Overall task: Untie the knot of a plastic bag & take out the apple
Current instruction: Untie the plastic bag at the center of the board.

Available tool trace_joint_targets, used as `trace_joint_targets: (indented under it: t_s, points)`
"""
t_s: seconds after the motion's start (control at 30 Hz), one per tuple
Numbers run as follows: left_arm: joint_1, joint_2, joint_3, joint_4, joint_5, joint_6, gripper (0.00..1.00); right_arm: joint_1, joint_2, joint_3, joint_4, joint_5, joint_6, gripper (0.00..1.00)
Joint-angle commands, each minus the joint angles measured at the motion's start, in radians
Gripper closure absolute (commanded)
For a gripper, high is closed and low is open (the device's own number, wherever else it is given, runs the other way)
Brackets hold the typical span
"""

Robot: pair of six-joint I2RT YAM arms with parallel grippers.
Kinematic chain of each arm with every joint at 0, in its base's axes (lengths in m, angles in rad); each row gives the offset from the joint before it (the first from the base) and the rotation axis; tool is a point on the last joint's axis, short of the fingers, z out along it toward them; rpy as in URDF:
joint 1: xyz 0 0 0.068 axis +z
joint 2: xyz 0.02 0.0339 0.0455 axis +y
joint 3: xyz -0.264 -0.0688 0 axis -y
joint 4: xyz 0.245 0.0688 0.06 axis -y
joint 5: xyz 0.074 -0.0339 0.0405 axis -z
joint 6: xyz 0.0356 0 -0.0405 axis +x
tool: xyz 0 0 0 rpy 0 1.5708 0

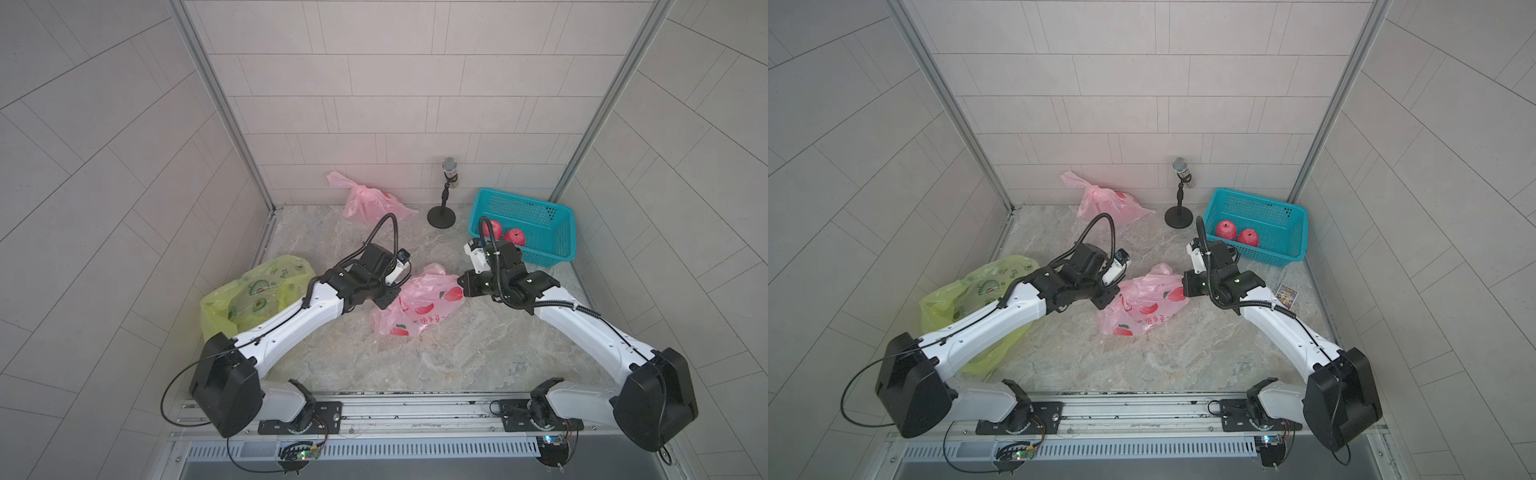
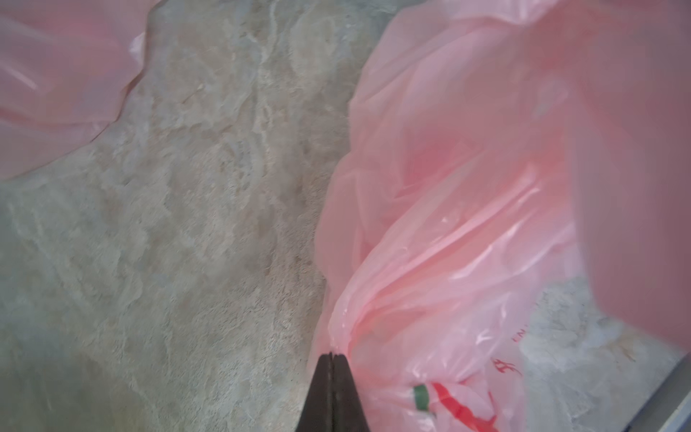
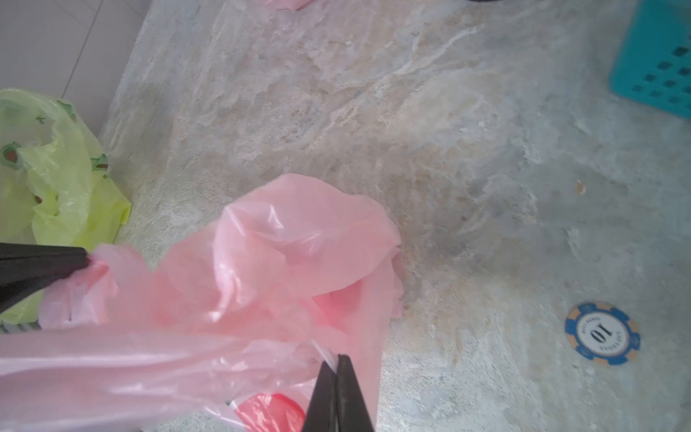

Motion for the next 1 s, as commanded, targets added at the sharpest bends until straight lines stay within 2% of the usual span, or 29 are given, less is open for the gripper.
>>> trace_joint_targets:
  t_s: [0.0,0.17,0.33,0.47,0.6,0.73,0.77,0.8,0.83,0.93,0.97]
  points:
    - [0.045,-0.069,-0.093,0.131,-0.063,-0.13,1.0,-0.002,-0.034,-0.04,-0.041,0.004,0.045,1.0]
    - [0.091,-0.157,-0.219,0.32,-0.136,-0.269,1.0,0.001,-0.074,-0.111,-0.092,-0.024,0.063,1.0]
    - [0.092,-0.223,-0.332,0.59,-0.148,-0.304,1.0,0.046,-0.116,-0.186,-0.102,-0.056,0.092,1.0]
    - [0.092,-0.193,-0.342,0.736,-0.088,-0.293,1.0,0.142,-0.122,-0.201,-0.12,-0.012,0.085,1.0]
    - [0.092,-0.105,-0.298,0.81,0.008,-0.261,1.0,0.149,-0.115,-0.165,-0.164,-0.024,0.051,0.98]
    - [0.092,-0.09,-0.301,0.87,0.042,-0.214,0.98,0.146,-0.153,-0.063,-0.25,0.016,-0.009,0.58]
    - [0.092,-0.098,-0.294,0.847,0.044,-0.212,0.91,0.145,-0.163,-0.034,-0.262,0.019,-0.025,0.51]
    - [0.092,-0.111,-0.289,0.821,0.044,-0.213,0.79,0.14,-0.17,0.005,-0.283,0.016,-0.04,0.46]
    - [0.092,-0.127,-0.288,0.802,0.043,-0.214,0.72,0.137,-0.168,0.047,-0.305,0.013,-0.054,0.43]
    - [0.092,-0.173,-0.287,0.728,0.035,-0.245,0.45,0.132,-0.13,0.145,-0.34,-0.001,-0.088,0.36]
    - [0.092,-0.189,-0.283,0.692,0.036,-0.26,0.42,0.133,-0.11,0.165,-0.327,-0.009,-0.095,0.35]
